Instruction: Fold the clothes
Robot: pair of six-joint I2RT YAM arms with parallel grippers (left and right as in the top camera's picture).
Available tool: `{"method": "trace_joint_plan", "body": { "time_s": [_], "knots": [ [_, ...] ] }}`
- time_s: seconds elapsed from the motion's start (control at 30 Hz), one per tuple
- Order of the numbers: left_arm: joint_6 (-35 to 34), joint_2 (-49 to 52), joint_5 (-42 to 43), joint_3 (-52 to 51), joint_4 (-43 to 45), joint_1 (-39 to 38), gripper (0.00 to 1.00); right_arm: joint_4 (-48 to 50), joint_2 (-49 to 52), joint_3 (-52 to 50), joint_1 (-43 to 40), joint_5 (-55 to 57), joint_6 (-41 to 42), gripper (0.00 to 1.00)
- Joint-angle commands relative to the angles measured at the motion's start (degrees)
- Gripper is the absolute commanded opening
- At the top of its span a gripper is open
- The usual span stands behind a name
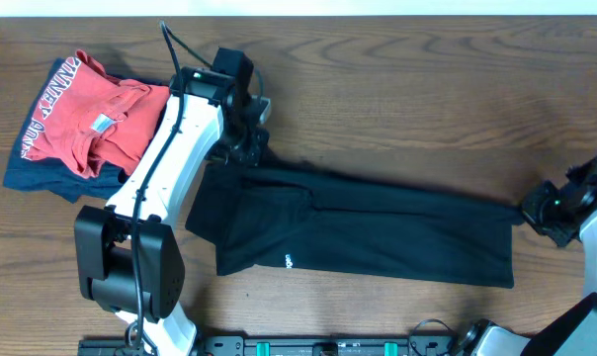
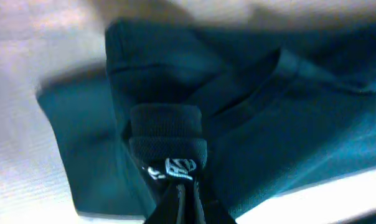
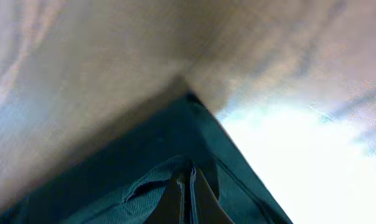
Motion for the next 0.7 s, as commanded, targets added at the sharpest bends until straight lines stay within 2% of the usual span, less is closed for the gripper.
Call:
{"method": "trace_joint_plan", "body": {
  "time_s": [0.0, 0.1, 0.33, 0.37, 0.4, 0.43, 0.47, 0.6, 0.67],
  "knots": [
    [0.59, -0.96, -1.73, -2.03, -3.17, 0.35, 0.06, -1.09, -0.70, 0.04, -1.77, 2.32, 1.31, 0.01],
    [0.59, -0.96, -1.73, -4.90, -5.14, 0.35, 0.06, -2.60, -0.70, 0.04, -1.92, 2.34, 1.01, 0.01],
    [0.35, -0.96, -1.70, -12.98, -3.56, 0.35, 0.08, -4.87, -0.70, 0.04, -1.90, 2.34, 0.87, 0.02],
    [0.37, -0.96, -1.70, -13.57, -3.19, 0.35, 0.22, -4.87, -0.70, 0.04, -1.90, 2.34, 0.87, 0.09],
    [0.37, -0.96, -1.70, -13.77, -3.10, 0.35, 0.32, -4.83, -0.70, 0.04, -1.90, 2.34, 0.90, 0.20],
    [0.37, -0.96, -1.70, -13.75, -3.15, 0.35, 0.35, -4.66, -0.70, 0.04, -1.90, 2.34, 0.90, 0.36],
    [0.39, -0.98, -1.70, -13.75, -3.15, 0.35, 0.37, -4.39, -0.70, 0.04, -1.90, 2.32, 0.90, 0.47],
    [0.39, -1.29, -1.68, -13.40, -3.21, 0.35, 0.38, -2.82, -0.63, -0.11, -1.90, 2.34, 0.46, 0.61],
    [0.39, -1.68, -1.46, -13.20, -3.19, 0.35, 0.38, -1.57, -0.52, -0.59, -1.90, 2.32, 0.22, 0.64]
  ]
}}
